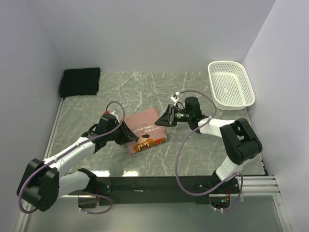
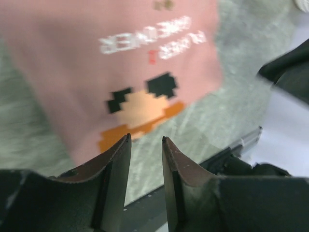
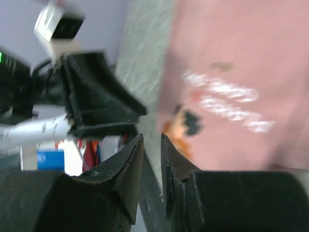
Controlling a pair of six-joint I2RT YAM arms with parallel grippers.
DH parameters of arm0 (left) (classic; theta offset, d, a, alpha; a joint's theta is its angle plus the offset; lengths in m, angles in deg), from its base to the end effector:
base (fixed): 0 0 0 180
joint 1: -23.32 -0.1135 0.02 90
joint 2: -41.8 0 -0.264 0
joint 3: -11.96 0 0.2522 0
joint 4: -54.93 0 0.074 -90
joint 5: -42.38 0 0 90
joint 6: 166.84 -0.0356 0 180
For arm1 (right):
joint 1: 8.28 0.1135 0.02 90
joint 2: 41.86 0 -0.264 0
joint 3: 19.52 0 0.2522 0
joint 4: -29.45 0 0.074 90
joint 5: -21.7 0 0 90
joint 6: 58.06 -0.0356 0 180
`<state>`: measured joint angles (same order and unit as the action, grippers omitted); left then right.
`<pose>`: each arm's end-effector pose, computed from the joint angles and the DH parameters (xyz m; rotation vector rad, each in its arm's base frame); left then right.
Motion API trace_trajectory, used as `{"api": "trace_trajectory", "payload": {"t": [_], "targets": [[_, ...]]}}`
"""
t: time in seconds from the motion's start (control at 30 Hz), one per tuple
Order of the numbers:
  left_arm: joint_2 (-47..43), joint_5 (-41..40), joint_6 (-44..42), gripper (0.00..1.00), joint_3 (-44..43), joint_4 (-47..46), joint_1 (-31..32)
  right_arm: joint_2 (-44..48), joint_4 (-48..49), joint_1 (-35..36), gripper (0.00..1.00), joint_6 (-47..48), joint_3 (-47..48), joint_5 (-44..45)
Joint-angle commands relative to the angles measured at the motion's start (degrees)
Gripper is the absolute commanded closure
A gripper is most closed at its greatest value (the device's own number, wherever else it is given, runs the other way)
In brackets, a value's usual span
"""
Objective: Fold and stack the t-shirts
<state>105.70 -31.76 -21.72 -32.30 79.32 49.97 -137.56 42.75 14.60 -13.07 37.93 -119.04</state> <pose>0.1916 -0.1070 0.1906 -0.4784 2.4952 -0.9712 0.2950 0.1544 0.1793 -0.2231 2.2121 1.5950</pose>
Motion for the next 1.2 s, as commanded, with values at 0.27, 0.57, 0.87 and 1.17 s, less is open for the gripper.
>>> {"api": "trace_trajectory", "payload": {"t": [0.27,0.57,0.87,1.17], "targets": [[4.39,2.69,2.46,0.71,6.59,-3.52,1.38,-10.79,21.26,5.78,0.71,-9.39,-10.54,-1.72],[2.11,-2.94,2.90,0.82,11.60,3.24,-0.20,-17.34,28.65,0.51,0.71,-11.67,-15.29,-5.24],[-2.90,-5.05,0.70,0.76,7.30,9.84,-0.99,-1.35,8.89,6.12,0.71,-4.56,-9.86,-1.30],[-5.45,-2.85,1.58,0.73,5.98,11.95,-0.81,-9.38,11.24,16.14,0.71,-10.08,0.51,1.87]]}}
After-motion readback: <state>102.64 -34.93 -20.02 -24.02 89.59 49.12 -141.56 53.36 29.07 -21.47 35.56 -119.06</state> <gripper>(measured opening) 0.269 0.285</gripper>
